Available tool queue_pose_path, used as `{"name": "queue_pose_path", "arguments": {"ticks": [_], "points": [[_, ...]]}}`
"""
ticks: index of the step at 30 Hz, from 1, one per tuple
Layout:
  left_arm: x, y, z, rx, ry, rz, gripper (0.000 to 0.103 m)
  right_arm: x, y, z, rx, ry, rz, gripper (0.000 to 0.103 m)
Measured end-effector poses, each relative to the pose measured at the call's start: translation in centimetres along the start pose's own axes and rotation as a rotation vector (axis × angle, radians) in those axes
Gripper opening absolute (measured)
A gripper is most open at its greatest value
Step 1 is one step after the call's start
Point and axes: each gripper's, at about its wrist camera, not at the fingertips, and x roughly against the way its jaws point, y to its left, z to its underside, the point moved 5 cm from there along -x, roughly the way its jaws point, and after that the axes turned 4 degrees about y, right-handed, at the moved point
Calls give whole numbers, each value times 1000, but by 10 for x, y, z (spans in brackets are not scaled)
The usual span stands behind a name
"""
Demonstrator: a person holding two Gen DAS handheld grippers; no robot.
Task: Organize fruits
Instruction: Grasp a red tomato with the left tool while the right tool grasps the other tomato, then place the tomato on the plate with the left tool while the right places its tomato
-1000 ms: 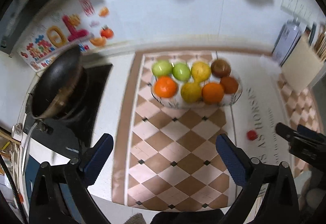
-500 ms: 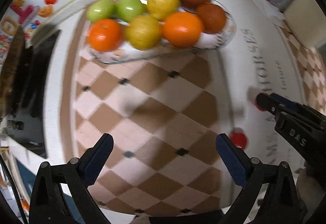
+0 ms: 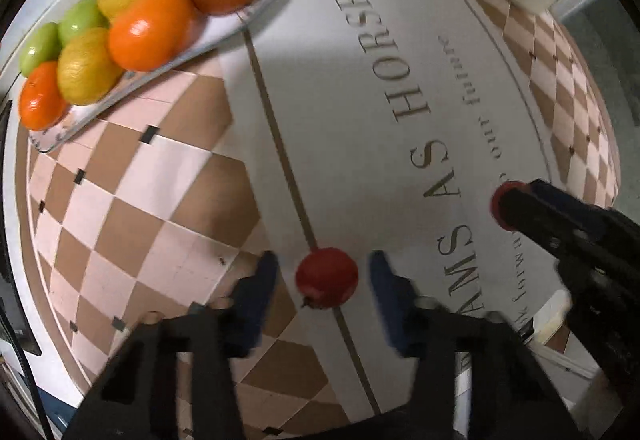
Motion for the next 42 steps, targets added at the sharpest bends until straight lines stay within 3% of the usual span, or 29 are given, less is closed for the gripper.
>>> {"name": "queue_pose_path", "arguments": {"ticks": [5, 9, 14, 19, 22, 27, 35, 37, 40, 42], "points": [[4, 4, 1, 23, -31, 19, 29, 9, 1, 1, -3, -10, 2, 32], [31, 30, -2, 90, -79, 60, 29, 18, 12, -8, 20, -27, -12, 32], [89, 92, -8, 247, -171, 134, 29, 24, 41, -32, 47, -59, -91, 32], [121, 160, -22, 380, -233, 145, 29, 5, 85, -74, 46, -57, -214, 32], [117, 189, -40, 440, -227, 135, 29, -13, 110, -98, 63, -48, -244, 32], [89, 209, -60, 478, -183, 110, 29, -50, 138, -127, 146, -6, -188, 32], [60, 232, -68, 522, -102, 119, 30, -72, 146, -137, 181, 33, -181, 33], [59, 233, -68, 539, -84, 126, 30, -74, 145, -139, 171, 54, -189, 36], [63, 234, -70, 547, -90, 121, 32, -71, 140, -143, 150, 63, -197, 60], [68, 234, -71, 539, -100, 102, 48, -64, 136, -144, 142, 55, -185, 78]]}}
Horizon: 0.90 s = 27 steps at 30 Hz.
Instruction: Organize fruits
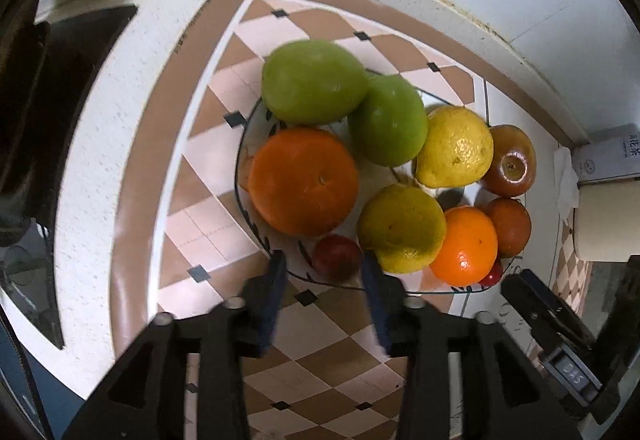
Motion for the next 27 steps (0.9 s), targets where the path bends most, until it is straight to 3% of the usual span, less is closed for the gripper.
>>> {"name": "queue_pose_path", "arguments": {"ticks": [1, 3, 4, 6, 8, 11, 16, 27], "points": [[4, 0, -1, -4, -15, -12, 53, 3, -1, -1, 5, -3, 10, 79], [9, 0, -2, -7, -29, -34, 74, 10, -2, -1, 17, -6, 52, 81], [13, 0, -1, -11, -41, -40, 76, 13, -2, -1, 22, -5, 72, 83], [18, 0, 0, -21, -56, -69, 91, 20, -1, -1, 29, -7, 97, 92], [23, 0, 4, -39, -71, -121, 96, 26, 2, 0, 42, -9, 138, 93], [30, 3, 12, -56, -89, -175, 96, 39, 10, 1, 61, -28, 182, 93], [56, 3, 31, -86, -131, -172, 96, 63, 25, 11, 82, -68, 224, 95], [141, -3, 101, -193, -338, -179, 96, 148, 64, 66, 78, -218, 250, 95]]}}
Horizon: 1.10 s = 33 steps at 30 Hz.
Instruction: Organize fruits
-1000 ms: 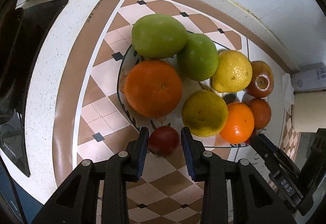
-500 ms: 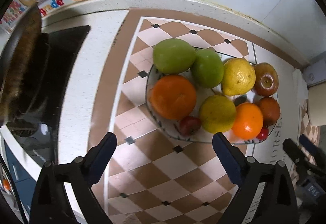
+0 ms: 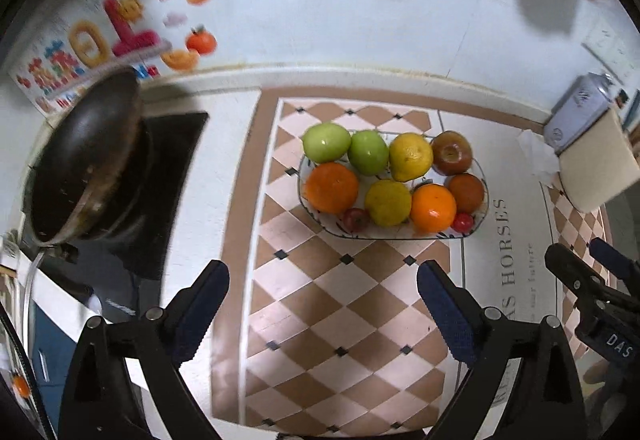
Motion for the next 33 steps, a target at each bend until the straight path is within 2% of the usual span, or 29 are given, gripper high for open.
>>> {"name": "queue_pose_path", "arguments": {"ticks": [10, 16, 24, 33], "points": [[100, 13, 51, -25, -171, 36, 96, 114, 15, 68, -27, -146, 17, 95], [150, 17, 79, -39, -251, 38, 96, 181, 26, 104, -41, -243, 14, 100], [197, 17, 114, -8, -313, 44, 96, 255, 33, 141, 0, -341, 1, 100], [229, 8, 135, -8, -336, 35, 96, 294, 39, 159, 50, -359, -26, 100]]}}
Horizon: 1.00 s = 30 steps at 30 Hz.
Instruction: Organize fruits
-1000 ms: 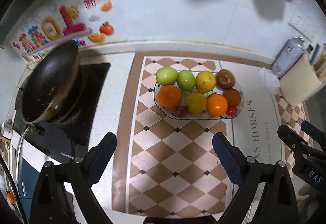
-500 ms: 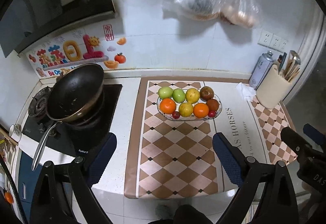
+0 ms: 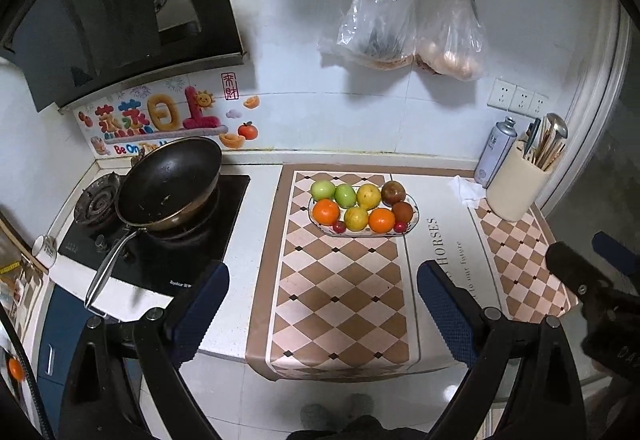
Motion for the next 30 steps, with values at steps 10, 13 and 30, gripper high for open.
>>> {"name": "queue_pose_path", "arguments": {"ticks": [10, 13, 30], "points": [[-2, -6, 1, 10, 9, -9, 96, -5, -7, 0, 2, 21, -12, 100], [-10, -7, -1, 13, 22, -13, 96, -13, -9, -2, 2, 31, -19, 100], [-82, -4, -42, -3, 76, -69, 100, -100, -22, -43, -22, 84, -14, 100]]}}
